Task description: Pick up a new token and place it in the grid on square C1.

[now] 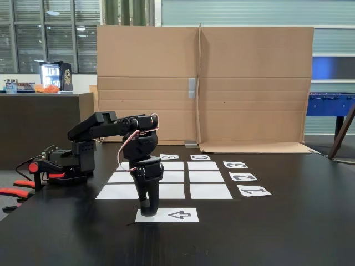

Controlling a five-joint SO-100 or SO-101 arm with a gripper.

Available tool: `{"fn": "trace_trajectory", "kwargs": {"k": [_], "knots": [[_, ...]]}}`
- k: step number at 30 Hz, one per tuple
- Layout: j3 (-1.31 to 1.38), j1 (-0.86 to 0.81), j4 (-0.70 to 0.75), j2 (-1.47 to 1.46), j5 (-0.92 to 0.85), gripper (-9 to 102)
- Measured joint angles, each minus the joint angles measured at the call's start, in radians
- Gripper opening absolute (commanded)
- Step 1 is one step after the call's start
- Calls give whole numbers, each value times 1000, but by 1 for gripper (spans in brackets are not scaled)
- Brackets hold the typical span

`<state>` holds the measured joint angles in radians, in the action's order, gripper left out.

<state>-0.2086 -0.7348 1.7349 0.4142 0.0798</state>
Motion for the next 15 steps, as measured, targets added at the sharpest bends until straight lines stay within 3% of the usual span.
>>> {"fn": "trace_trajectory", "kwargs": {"k": [15], "knots": [[8,0,0,17,-2,-1]]}}
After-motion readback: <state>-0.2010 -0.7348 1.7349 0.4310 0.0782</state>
